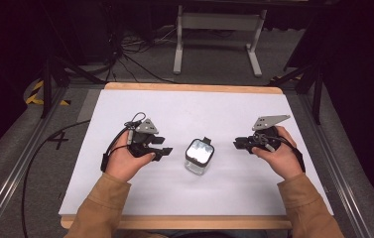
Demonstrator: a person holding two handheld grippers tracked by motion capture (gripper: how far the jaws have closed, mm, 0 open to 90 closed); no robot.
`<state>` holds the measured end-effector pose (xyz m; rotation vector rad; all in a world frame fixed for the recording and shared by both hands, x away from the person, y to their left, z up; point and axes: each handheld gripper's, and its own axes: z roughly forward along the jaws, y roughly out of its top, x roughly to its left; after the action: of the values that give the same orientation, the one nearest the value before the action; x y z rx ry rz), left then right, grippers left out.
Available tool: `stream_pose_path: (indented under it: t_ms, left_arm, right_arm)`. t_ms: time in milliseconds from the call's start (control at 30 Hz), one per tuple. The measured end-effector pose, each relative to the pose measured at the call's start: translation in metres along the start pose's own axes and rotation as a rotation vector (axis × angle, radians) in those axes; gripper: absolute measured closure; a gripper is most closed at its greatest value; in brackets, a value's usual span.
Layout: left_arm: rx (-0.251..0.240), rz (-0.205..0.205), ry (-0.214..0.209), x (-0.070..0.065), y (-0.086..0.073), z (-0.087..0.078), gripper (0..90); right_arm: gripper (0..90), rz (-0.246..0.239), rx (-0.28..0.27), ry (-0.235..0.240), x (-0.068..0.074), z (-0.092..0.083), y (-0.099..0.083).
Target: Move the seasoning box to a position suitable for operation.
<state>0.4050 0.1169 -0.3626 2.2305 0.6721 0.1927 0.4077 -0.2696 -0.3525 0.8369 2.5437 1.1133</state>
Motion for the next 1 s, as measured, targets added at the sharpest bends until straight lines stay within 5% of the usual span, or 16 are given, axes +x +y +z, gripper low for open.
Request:
stream_pose_path:
  t_ms: [100, 233, 333, 500, 600, 667, 767, 1000]
  left_arm:
    - [0.052, 0.001, -0.024, 0.001, 0.001, 0.001, 67.8]
    - [0.048, -0.018, -0.042, 0.002, 0.000, -0.002, 79.4]
    - [0.071, 0.006, 0.015, 0.004, 0.000, -0.002, 85.9]
    - [0.056, -0.005, -0.002, 0.006, -0.003, 0.001, 84.6]
    - [-0.017, -0.088, -0.046, 0.003, -0.002, 0.012, 86.4]
    - [-0.016, -0.098, -0.050, 0.002, 0.001, 0.026, 87.5]
    - [0.037, -0.053, -0.046, -0.003, 0.004, 0.042, 87.8]
    - [0.068, -0.034, -0.059, -0.008, 0.005, 0.059, 86.4]
  right_arm:
    - [81.1, 0.000, -0.003, -0.006, -0.001, -0.004, -0.003]
    - [82.8, 0.002, 0.004, -0.008, -0.003, -0.006, -0.005]
    - [83.6, 0.013, 0.008, -0.012, -0.004, -0.006, -0.007]
    - [85.1, 0.017, 0.011, -0.016, -0.005, -0.007, -0.007]
    - [85.2, 0.022, 0.020, -0.009, -0.005, -0.005, -0.007]
    - [85.1, 0.022, 0.026, -0.007, -0.007, -0.004, -0.007]
    - [85.2, 0.033, 0.018, -0.008, -0.009, -0.005, -0.008]
    - [84.1, 0.036, 0.015, -0.007, -0.010, -0.007, -0.011]
